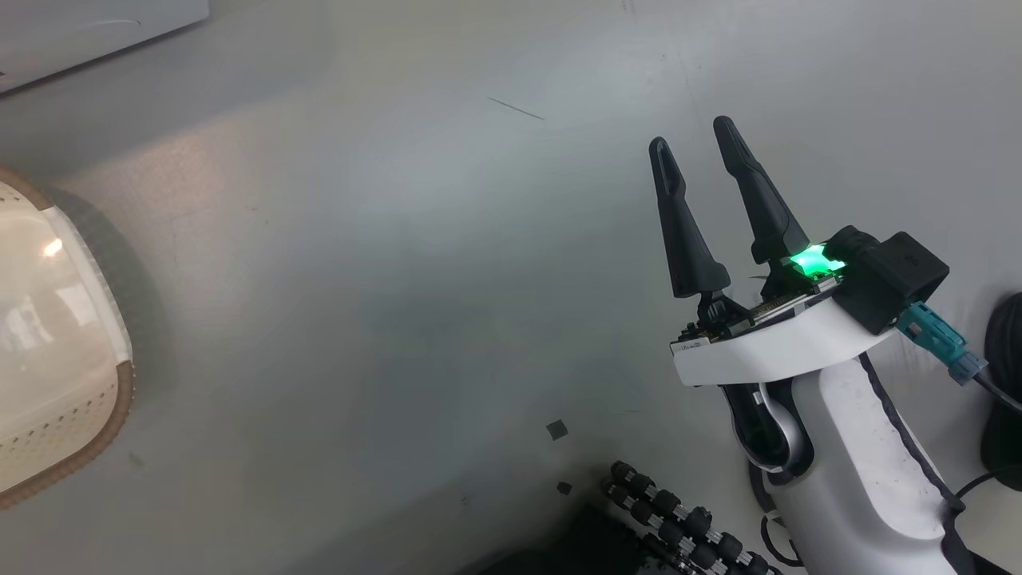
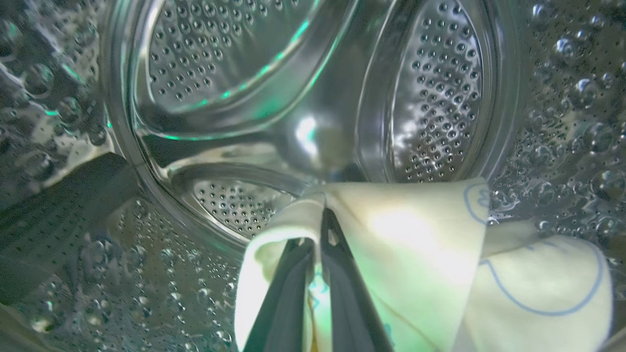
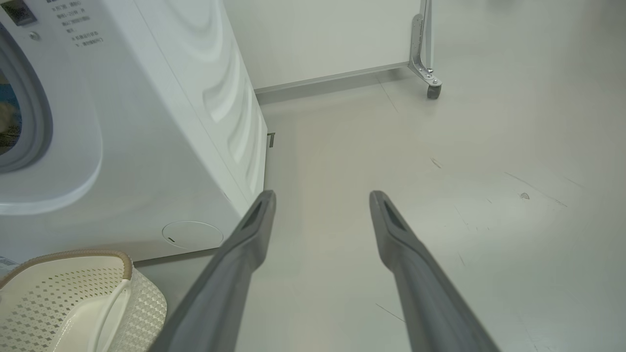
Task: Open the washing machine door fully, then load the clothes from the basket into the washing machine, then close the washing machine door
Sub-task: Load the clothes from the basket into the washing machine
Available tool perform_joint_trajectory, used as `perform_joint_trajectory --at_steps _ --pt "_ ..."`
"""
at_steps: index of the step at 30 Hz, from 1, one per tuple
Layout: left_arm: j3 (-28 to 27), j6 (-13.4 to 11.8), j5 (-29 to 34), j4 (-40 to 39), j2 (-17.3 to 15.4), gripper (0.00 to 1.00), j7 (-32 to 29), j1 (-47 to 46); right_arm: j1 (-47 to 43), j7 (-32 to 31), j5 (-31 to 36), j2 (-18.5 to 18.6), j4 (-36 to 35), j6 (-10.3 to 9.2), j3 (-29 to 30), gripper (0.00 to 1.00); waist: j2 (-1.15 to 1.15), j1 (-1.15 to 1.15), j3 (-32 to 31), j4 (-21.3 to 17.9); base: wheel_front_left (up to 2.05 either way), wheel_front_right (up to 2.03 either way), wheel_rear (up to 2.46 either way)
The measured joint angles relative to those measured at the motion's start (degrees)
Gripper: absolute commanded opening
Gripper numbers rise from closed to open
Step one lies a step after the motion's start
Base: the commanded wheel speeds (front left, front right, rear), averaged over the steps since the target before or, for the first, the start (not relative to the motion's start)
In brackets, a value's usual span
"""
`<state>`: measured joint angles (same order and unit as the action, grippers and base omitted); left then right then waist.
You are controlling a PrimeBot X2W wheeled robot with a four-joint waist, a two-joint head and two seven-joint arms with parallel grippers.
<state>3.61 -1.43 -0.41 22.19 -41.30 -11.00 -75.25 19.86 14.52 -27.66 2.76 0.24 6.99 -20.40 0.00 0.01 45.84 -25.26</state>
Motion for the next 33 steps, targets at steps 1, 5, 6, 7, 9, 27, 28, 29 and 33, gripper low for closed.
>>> perform_joint_trajectory --at_steps 1,5,6,7,9,27,28,29,33 --pt "-0.11 -0.34 -0.14 0.93 0.42 0.00 -0.03 0.00 0.01 -0.01 0.00 -0.02 0.00 0.00 0.00 1.00 0.00 0.00 0.26 -0.13 0.00 0.00 0.00" --pt "-0.21 -0.58 -0.78 4.61 1.69 0.00 -0.29 0.11 0.66 0.00 0.00 -0.14 0.08 0.00 -0.45 1.00 0.00 0.00 0.87 -0.44 0.00 0.00 0.00" --pt "-0.43 -0.88 -0.96 5.22 1.93 0.00 -0.30 0.11 0.91 0.00 0.00 -0.18 0.04 0.00 -0.46 1.00 0.00 0.00 0.93 -0.46 0.00 0.00 0.00" --pt "-0.90 -1.13 -1.38 5.75 2.26 0.00 -0.32 0.11 0.94 0.00 0.00 -0.20 0.05 0.00 -0.46 1.00 0.00 0.00 0.97 -0.46 0.00 0.00 0.00" --pt "-1.21 -1.27 -1.63 6.87 2.55 0.00 -0.35 0.11 0.94 0.00 0.00 -0.21 0.07 0.00 -0.47 1.00 0.00 0.00 1.04 -0.42 0.00 0.00 0.00" --pt "-3.30 -2.36 -5.41 12.88 7.06 1.00 2.67 0.24 1.11 0.00 0.05 -0.24 0.63 0.00 1.11 1.00 0.00 0.00 -0.33 1.25 0.00 0.00 0.00" --pt "-3.32 -2.36 -5.63 13.07 7.46 1.00 2.96 0.35 1.11 0.00 0.07 -0.24 0.63 0.00 1.34 1.00 0.00 0.00 -0.49 1.50 0.00 0.00 0.00" --pt "-3.33 -2.36 -5.70 13.32 7.98 1.00 3.11 0.50 1.11 0.00 0.14 -0.24 0.64 0.00 1.56 1.00 0.00 0.00 -0.64 1.77 0.00 0.00 0.00" --pt "-3.76 -2.38 -7.51 14.11 9.82 1.00 4.98 2.29 1.11 0.00 0.53 -0.03 0.68 0.00 2.08 1.00 0.00 0.00 -1.31 3.02 0.00 0.00 0.00"
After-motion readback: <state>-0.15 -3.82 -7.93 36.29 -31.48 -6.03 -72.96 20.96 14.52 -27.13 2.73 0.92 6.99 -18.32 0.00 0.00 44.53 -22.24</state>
